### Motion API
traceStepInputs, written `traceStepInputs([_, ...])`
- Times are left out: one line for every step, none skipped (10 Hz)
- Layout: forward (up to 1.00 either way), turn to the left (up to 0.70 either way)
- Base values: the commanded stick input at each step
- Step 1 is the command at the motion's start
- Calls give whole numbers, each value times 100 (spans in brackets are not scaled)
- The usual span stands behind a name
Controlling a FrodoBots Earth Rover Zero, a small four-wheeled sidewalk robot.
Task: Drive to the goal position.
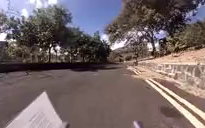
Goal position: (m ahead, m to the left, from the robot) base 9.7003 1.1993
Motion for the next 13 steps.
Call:
traceStepInputs([50, -50])
traceStepInputs([50, -50])
traceStepInputs([50, -50])
traceStepInputs([50, -50])
traceStepInputs([50, -50])
traceStepInputs([50, -50])
traceStepInputs([50, -6])
traceStepInputs([50, 0])
traceStepInputs([50, 0])
traceStepInputs([50, 0])
traceStepInputs([50, 0])
traceStepInputs([50, 0])
traceStepInputs([50, 0])
